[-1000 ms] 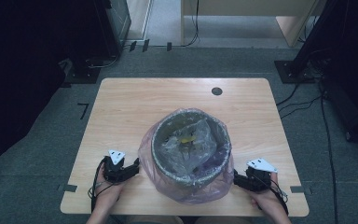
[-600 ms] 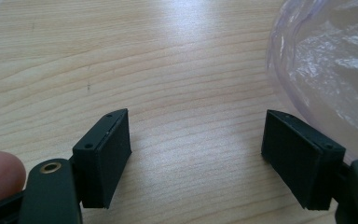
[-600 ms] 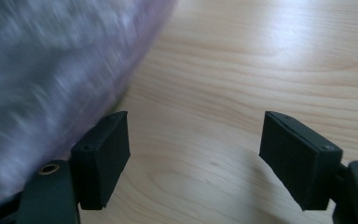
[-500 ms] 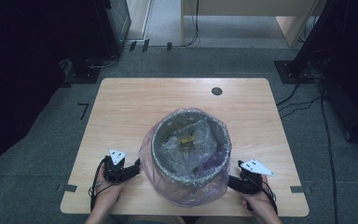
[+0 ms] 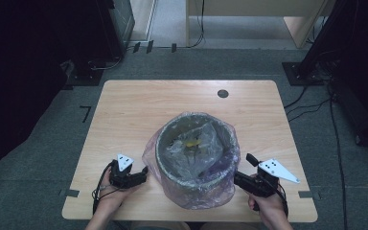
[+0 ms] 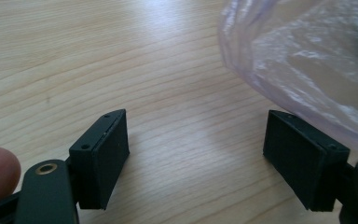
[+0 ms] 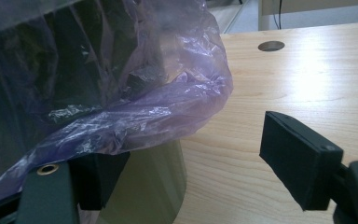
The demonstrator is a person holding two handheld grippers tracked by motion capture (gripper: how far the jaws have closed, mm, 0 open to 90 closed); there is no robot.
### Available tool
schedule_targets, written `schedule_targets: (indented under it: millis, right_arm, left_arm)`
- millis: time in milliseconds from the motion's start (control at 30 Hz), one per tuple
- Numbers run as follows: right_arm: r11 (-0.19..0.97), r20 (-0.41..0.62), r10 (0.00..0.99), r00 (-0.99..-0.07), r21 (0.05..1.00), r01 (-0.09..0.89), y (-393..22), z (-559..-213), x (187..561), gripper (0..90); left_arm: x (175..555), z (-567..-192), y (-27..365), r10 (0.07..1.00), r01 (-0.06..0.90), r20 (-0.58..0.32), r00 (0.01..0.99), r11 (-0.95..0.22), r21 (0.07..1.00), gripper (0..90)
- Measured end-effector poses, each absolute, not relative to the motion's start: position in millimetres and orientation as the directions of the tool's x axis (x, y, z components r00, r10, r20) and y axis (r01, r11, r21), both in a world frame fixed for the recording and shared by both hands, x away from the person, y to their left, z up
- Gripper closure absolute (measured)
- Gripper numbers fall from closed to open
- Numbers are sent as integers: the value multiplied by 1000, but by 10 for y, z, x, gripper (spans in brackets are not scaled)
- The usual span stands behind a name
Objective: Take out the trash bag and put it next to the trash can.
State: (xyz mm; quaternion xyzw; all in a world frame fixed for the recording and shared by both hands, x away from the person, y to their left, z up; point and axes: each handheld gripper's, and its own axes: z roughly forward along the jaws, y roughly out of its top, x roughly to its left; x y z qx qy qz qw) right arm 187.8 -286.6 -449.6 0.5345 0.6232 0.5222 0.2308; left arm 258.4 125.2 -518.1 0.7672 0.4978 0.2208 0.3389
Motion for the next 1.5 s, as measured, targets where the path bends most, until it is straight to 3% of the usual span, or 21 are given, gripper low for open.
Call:
schedule_targets:
  millis: [400,467,500,567,600,667,800,1233,1500]
  right_arm:
    - [-117,270,911,-312,895,431,-2865,-4492,1902,237]
    - [-119,272,910,-314,895,430,-2866,-4487,1901,237]
    - [-121,274,910,-313,894,431,-2865,-4487,1901,237]
    - [-119,272,910,-314,895,430,-2867,-4490,1904,236]
    - [-116,269,910,-315,896,430,-2867,-4491,1902,237]
    - [-115,268,910,-316,896,429,-2867,-4490,1902,236]
    - [-112,262,912,-317,900,422,-2869,-4483,1896,237]
    - [-122,242,916,-319,928,351,-2882,-4232,1789,238]
    - [-127,227,927,-298,939,318,-2966,-4097,1799,239]
  left_arm:
    - [2764,-5181,966,877,594,-30,480,-300,747,220]
    - [2794,-5175,920,875,585,-44,483,-285,759,403]
    - [2803,-5170,897,876,575,-43,480,-277,770,403]
    - [2800,-5155,865,870,533,-49,491,-256,806,507]
    - [2791,-5141,858,864,511,-72,499,-226,829,646]
    - [2782,-5118,843,853,498,-112,510,-187,847,683]
    - [2741,-5051,850,826,464,-135,547,-165,870,877]
    - [2521,-4376,1083,730,397,-315,607,65,916,900]
    - [2410,-4026,1053,690,345,-317,651,103,933,900]
